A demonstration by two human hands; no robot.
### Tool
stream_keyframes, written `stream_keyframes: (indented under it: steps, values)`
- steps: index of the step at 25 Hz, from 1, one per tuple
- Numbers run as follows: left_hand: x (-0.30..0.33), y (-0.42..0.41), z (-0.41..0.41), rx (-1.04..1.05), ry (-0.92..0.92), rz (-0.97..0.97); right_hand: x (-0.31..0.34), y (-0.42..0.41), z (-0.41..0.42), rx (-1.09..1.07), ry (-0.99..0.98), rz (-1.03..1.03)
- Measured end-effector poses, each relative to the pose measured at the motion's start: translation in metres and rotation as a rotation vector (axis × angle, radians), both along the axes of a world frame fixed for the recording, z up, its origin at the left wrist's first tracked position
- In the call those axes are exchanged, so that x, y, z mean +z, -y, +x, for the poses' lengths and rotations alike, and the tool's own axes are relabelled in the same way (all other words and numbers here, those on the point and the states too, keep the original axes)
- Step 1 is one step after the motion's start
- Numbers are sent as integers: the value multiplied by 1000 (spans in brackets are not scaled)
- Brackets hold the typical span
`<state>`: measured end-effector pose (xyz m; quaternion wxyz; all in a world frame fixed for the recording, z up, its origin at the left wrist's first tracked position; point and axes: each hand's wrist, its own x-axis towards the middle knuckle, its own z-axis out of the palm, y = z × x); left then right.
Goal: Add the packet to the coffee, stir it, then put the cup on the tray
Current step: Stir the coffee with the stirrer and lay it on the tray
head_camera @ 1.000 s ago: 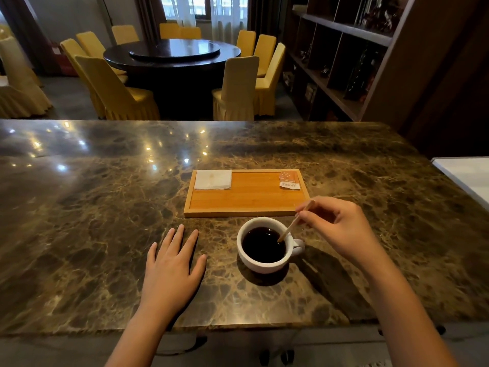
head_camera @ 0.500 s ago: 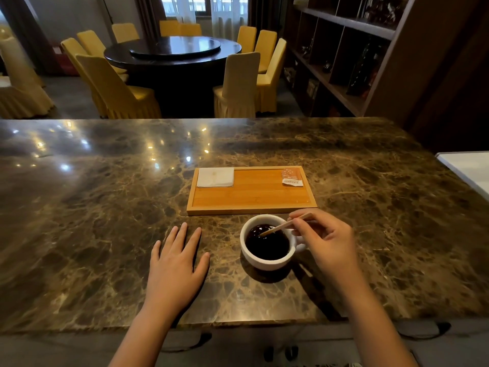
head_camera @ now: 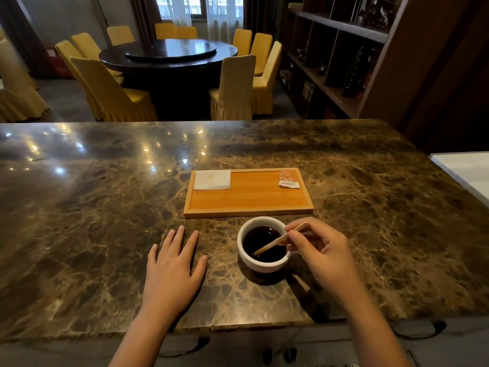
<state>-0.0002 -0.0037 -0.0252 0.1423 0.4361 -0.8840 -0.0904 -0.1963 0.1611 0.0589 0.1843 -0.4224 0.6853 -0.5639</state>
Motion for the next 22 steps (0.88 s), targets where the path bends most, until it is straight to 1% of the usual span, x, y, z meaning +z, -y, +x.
stream_keyframes:
  steps: [2, 7, 9, 11, 13, 15, 17, 19, 22]
  values:
    - [0, 0, 0, 2, -1, -2, -3, 5, 1, -31, -12, -31]
    - [0, 0, -1, 3, 3, -4, 0, -3, -4, -122, -312, 15]
    - [-1, 1, -1, 1, 4, -11, 4, -8, -6, -116, -370, 39]
    - [-2, 1, 0, 1, -1, -18, 6, -10, -5, -92, -342, 44]
    - [-2, 1, 0, 2, 5, -17, 4, -8, -2, -48, -247, 33]
    - [-2, 1, -1, 2, 5, -10, -1, -3, 3, -7, -155, -4]
    - [-2, 1, 0, 1, 1, -5, -7, 2, 6, -17, -96, -57]
    - [-1, 1, -1, 1, 4, -3, -9, 4, 4, -66, -138, -72]
    - [-1, 0, -1, 1, -2, 1, -7, -2, -1, -117, -312, -31]
